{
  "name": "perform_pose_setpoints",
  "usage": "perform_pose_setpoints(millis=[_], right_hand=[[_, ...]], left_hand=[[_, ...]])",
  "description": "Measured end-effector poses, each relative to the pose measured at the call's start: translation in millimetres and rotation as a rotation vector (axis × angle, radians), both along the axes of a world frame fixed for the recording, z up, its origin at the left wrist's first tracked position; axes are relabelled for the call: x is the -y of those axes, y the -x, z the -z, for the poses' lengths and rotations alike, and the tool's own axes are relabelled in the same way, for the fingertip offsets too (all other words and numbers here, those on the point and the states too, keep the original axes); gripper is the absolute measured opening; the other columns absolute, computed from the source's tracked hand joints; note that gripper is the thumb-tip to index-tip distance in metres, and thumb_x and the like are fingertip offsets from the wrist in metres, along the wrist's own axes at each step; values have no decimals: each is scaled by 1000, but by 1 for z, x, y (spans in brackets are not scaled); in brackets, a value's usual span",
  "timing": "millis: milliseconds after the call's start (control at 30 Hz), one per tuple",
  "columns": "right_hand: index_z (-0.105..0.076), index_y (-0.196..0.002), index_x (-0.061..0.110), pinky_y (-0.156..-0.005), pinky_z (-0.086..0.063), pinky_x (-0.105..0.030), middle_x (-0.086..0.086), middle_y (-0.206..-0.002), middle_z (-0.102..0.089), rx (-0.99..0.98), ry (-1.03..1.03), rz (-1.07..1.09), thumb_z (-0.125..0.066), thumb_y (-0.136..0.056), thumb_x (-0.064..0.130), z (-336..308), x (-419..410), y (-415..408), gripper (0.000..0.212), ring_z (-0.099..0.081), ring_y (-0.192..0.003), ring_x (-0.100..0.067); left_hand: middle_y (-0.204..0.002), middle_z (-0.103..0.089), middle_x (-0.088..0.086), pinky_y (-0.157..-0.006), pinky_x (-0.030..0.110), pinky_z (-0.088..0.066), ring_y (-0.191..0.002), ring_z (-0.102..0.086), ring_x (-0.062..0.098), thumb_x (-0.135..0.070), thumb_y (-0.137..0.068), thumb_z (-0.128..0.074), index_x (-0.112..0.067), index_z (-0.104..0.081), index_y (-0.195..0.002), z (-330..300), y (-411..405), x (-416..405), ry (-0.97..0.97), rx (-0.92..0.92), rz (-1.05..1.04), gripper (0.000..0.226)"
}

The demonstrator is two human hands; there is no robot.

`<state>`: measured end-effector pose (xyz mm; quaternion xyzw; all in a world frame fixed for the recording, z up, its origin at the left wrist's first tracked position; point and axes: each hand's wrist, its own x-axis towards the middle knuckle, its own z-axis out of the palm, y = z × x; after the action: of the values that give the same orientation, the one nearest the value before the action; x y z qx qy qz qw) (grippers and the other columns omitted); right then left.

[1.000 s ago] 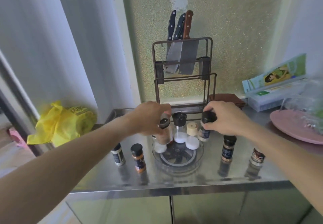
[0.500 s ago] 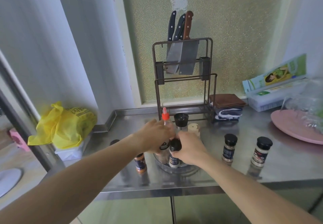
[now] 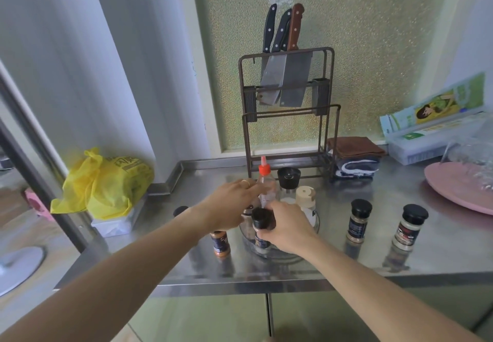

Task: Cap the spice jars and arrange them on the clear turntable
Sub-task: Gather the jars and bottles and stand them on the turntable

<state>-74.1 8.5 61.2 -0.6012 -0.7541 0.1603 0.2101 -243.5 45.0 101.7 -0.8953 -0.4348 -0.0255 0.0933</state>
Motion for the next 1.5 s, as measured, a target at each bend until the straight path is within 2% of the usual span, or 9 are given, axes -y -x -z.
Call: perform_pose_setpoints(millis=[133, 233, 367, 533, 700, 833, 1067, 1233, 1500], right_hand=[[-63, -111, 20, -80, -59, -39, 2, -103, -73, -35, -15, 7, -79, -80, 35, -1, 8, -7, 38, -69, -88, -17], [-60, -117, 21, -83, -58, -35, 5, -114, -66, -10, -199, 64, -77, -85, 35, -10, 22, -9, 39, -67, -90, -14], [-59, -115, 21, -80, -55, -29, 5, -114, -63, -65, -330, -86, -70, -92, 30, -26, 37, 24, 27, -64, -87, -13], [-50, -123, 14, -78, -58, -39, -8, -114, -57, 135, -312, -178, -67, -95, 23, -13, 24, 93, 34, -67, -92, -27], [-50, -123, 10, -69, -44, -38, -15, -115, -57, 278, -211, -129, -71, -90, 15, 6, 10, 120, 39, -66, -96, -34], [-49, -117, 11, -69, -42, -37, -15, -111, -58, 197, -220, -140, -72, -90, 14, -3, 19, 112, 36, -65, -96, -36], [-53, -117, 18, -85, -50, -39, -3, -107, -64, -22, -305, -136, -69, -91, 29, -70, 41, 48, 32, -62, -96, -24], [-51, -126, 19, -63, -35, -18, 3, -109, -63, -1, -227, -22, -73, -90, 30, -89, 37, -15, 44, -57, -88, -16], [-43, -120, 19, -72, -45, -36, -3, -114, -67, 26, -137, 110, -75, -88, 29, -55, 24, -65, 47, -62, -88, -23]], left_hand=[[-141, -54, -7, -105, 39, -49, -126, -54, 18, -18, -88, -71, -37, -45, -141, -20, 25, 10, -6, 174, -94, 62], [-140, -55, -4, -107, 40, -46, -128, -53, 20, -17, -92, -63, -34, -53, -135, -26, 64, 14, 0, 232, -225, 47], [-139, -55, -4, -105, 36, -46, -129, -53, 20, -9, -81, -57, -36, -57, -131, -16, 104, 19, 154, 171, -365, 57], [-136, -54, -6, -102, 39, -51, -127, -58, 20, -9, -79, -64, -43, -51, -133, 12, 121, 16, 200, 33, -409, 65], [-119, -60, -4, -88, 30, -49, -113, -63, 21, -19, -88, -69, -35, -59, -122, 35, 134, 5, 117, 25, -433, 40], [-105, -65, -4, -83, 32, -52, -102, -65, 22, -32, -85, -70, -34, -63, -107, 24, 138, 10, 96, 108, -449, 23], [-87, -68, -5, -67, 31, -49, -78, -62, 23, -31, -80, -76, -32, -65, -96, -72, 94, 24, 2, 267, -306, 20], [-93, -71, -2, -81, 32, -53, -87, -64, 24, -30, -84, -74, -27, -67, -105, -103, 28, 15, -26, 278, -131, 23], [-96, -68, -3, -88, 41, -58, -95, -64, 22, -24, -83, -66, -26, -64, -105, -64, -52, 12, 110, 65, -14, 22]])
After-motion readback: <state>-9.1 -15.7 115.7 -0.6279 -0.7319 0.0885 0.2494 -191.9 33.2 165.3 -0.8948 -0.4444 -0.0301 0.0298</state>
